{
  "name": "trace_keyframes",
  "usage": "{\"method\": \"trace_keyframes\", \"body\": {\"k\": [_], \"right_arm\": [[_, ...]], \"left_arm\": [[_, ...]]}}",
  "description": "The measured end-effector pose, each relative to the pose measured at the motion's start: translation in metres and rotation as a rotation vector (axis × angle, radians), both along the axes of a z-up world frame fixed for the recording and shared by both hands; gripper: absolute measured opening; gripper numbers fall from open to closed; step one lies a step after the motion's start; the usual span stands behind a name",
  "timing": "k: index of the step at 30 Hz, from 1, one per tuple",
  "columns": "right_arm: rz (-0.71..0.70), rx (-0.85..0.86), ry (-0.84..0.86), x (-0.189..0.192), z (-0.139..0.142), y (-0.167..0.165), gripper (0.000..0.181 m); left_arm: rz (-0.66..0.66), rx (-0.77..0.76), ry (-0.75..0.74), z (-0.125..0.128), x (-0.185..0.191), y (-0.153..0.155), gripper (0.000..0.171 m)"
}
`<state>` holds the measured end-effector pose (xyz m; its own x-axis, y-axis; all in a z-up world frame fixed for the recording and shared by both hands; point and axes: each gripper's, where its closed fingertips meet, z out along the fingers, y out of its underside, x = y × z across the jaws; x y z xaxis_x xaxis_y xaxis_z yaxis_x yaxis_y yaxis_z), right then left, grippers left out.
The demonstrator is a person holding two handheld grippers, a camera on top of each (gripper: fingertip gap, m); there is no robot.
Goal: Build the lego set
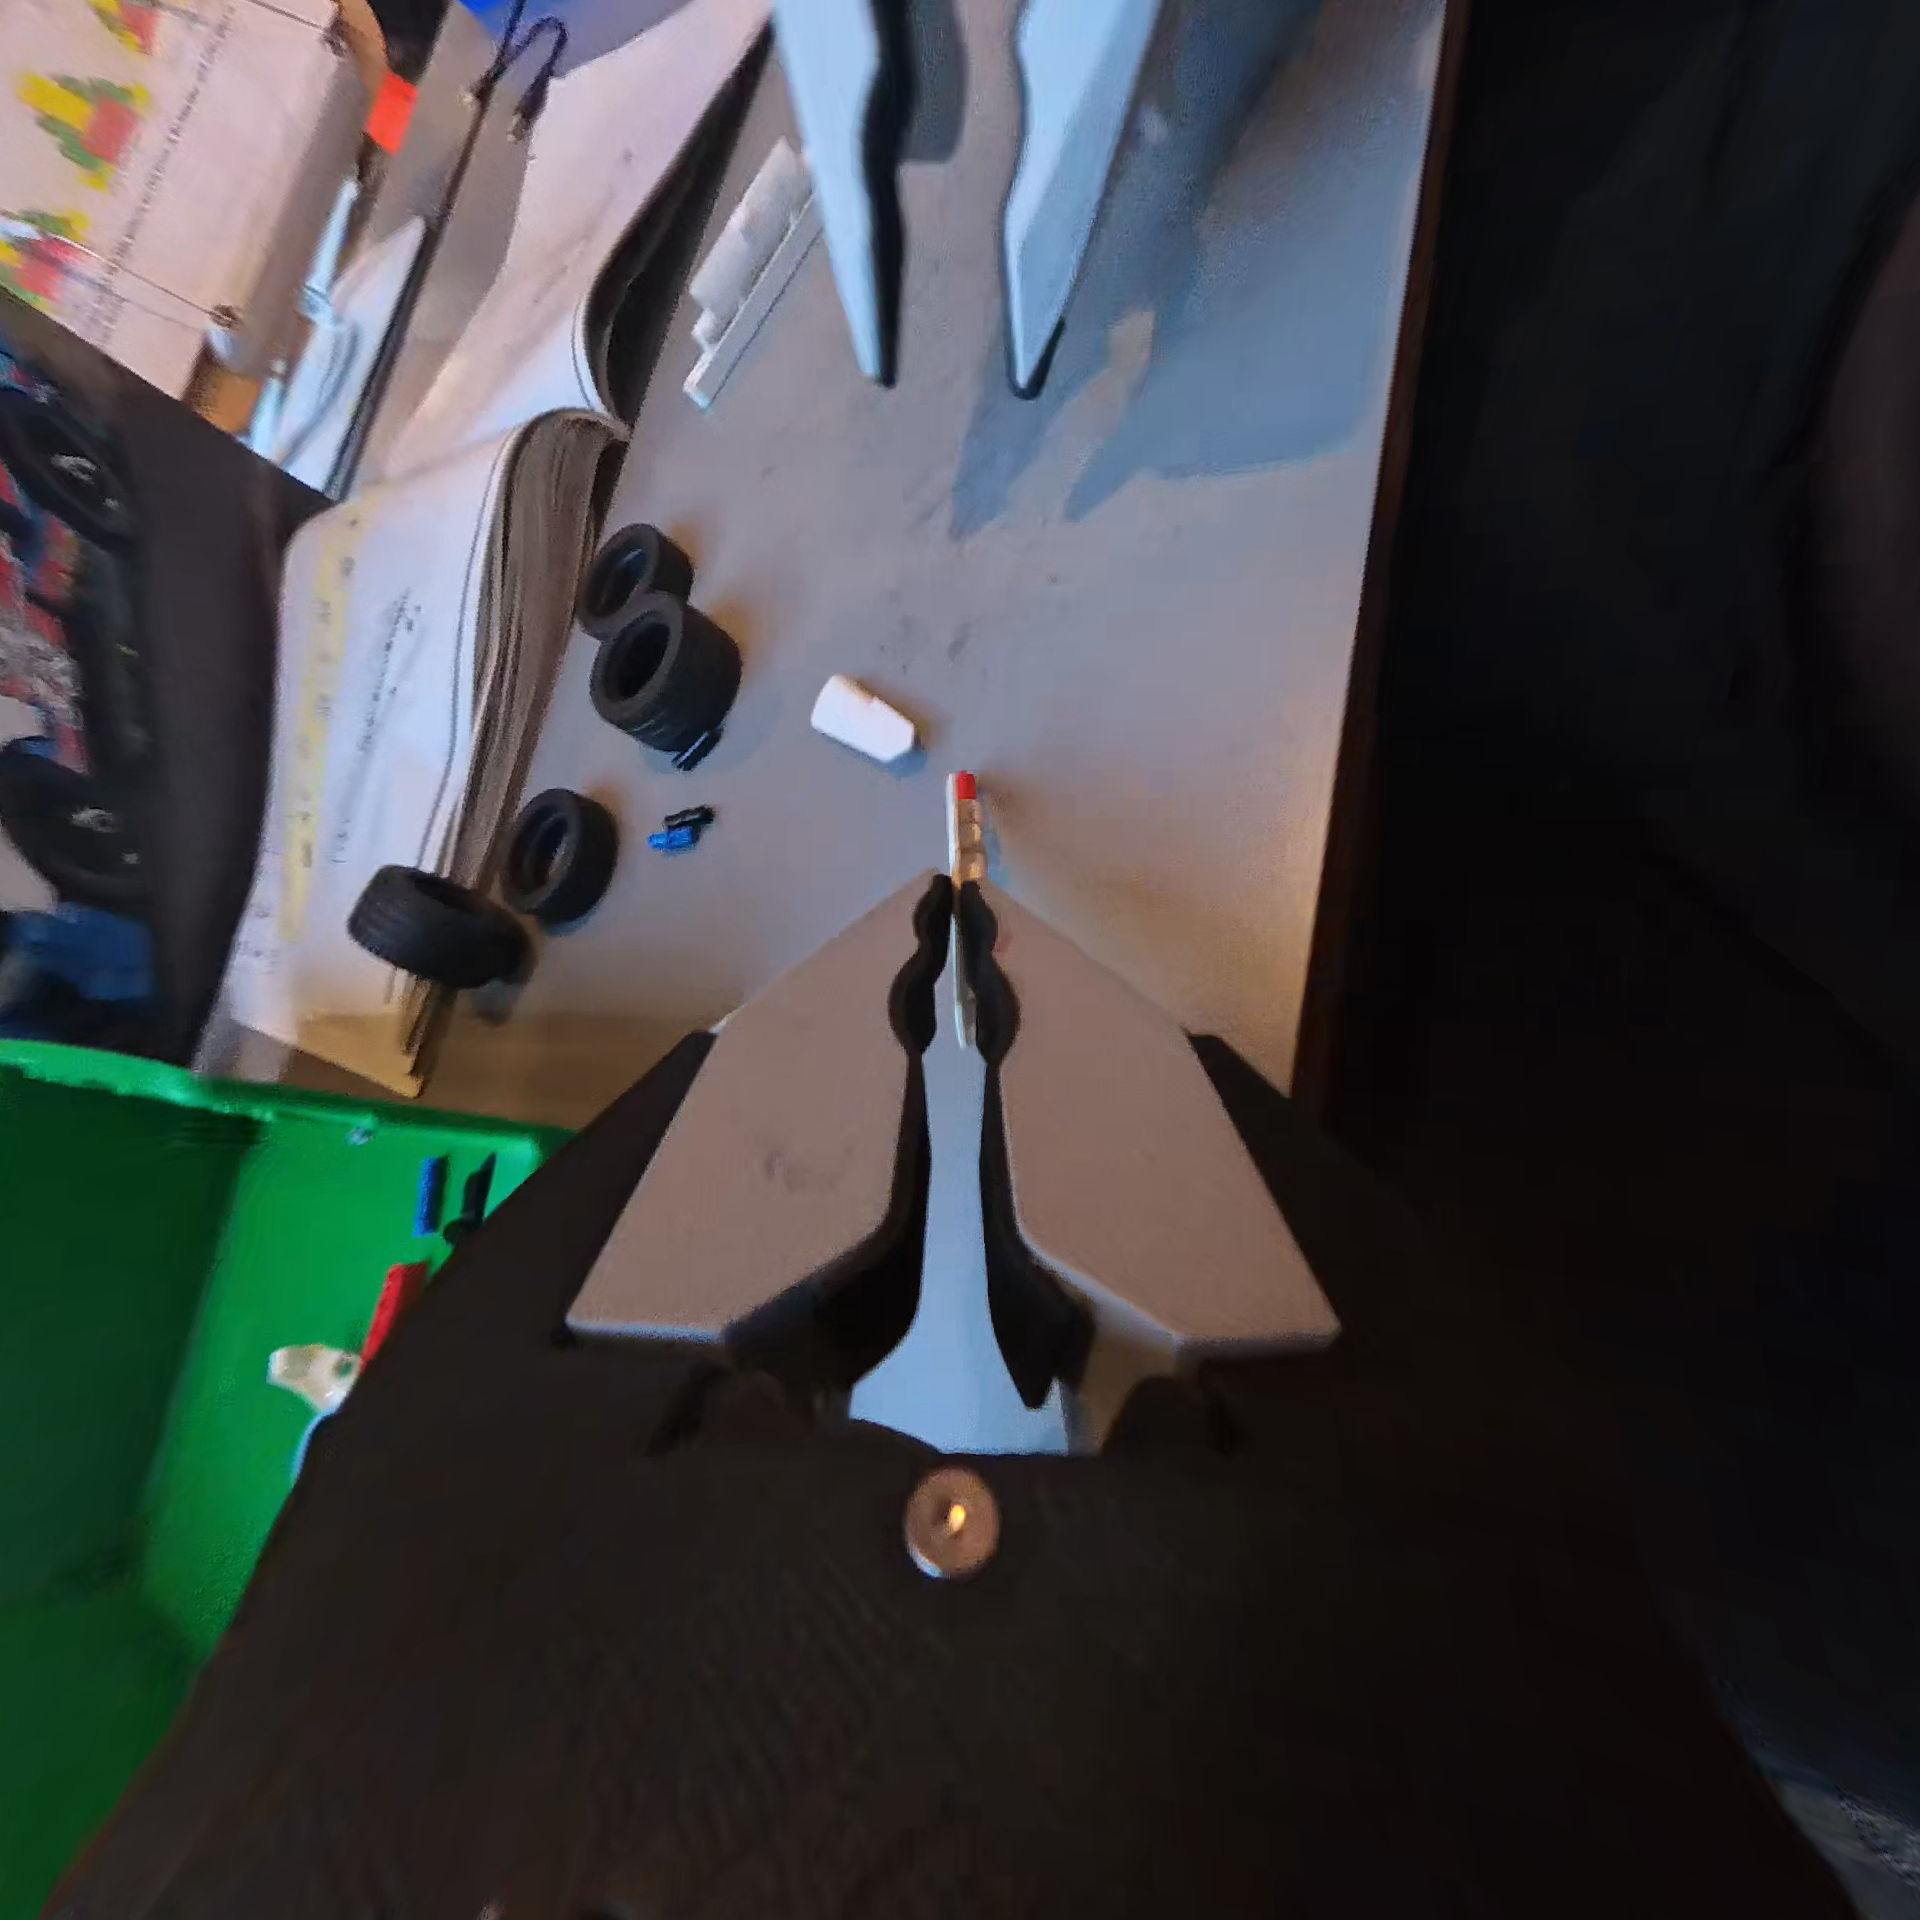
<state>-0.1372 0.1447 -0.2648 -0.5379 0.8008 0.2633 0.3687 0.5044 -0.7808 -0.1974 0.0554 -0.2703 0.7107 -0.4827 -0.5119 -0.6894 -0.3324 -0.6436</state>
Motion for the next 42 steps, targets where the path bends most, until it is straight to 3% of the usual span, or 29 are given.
{"method": "trace_keyframes", "body": {"k": [3,6,14,16,18,20,24,26,30,34,38,42], "right_arm": [[0.048,-0.044,-0.111,-0.024,-0.005,-0.003,0.045],[0.115,-0.004,-0.191,-0.042,-0.012,-0.007,0.047],[0.218,0.064,-0.243,-0.071,-0.021,-0.026,0.05],[0.226,0.07,-0.249,-0.068,-0.023,-0.032,0.049],[0.242,0.081,-0.246,-0.064,-0.026,-0.037,0.046],[0.264,0.067,-0.243,-0.059,-0.027,-0.041,0.038],[0.305,0.024,-0.294,-0.035,-0.029,-0.037,0.024],[0.258,0.005,-0.317,-0.027,-0.029,-0.023,0.031],[0.122,-0.097,-0.319,-0.025,-0.016,-0.008,0.033],[-0.079,-0.152,-0.336,-0.029,-0.019,0.008,0.039],[-0.162,-0.191,-0.354,-0.034,-0.03,0.007,0.035],[-0.139,-0.154,-0.349,-0.035,-0.032,0.006,0.014]], "left_arm": [[-0.018,-0.02,0.056,-0.012,-0.004,-0.007,0.0],[-0.009,-0.042,0.04,-0.018,-0.002,-0.01,0.013],[0.08,-0.09,-0.117,-0.012,-0.008,-0.012,0.031],[0.138,-0.14,-0.169,-0.017,-0.011,-0.008,0.032],[0.124,-0.194,-0.223,-0.021,-0.002,-0.008,0.013],[0.101,-0.184,-0.161,-0.022,0.002,-0.009,0.004],[0.047,-0.153,0.042,-0.02,0.008,-0.017,0.008],[0.047,-0.15,0.024,-0.014,0.014,-0.018,0.025],[0.043,-0.139,-0.061,-0.004,0.021,-0.018,0.031],[0.205,-0.238,-0.114,-0.018,-0.003,-0.016,0.032],[0.195,-0.262,-0.185,-0.022,0.007,-0.013,0.011],[0.219,-0.197,0.009,-0.021,-0.003,-0.001,0.004]]}}
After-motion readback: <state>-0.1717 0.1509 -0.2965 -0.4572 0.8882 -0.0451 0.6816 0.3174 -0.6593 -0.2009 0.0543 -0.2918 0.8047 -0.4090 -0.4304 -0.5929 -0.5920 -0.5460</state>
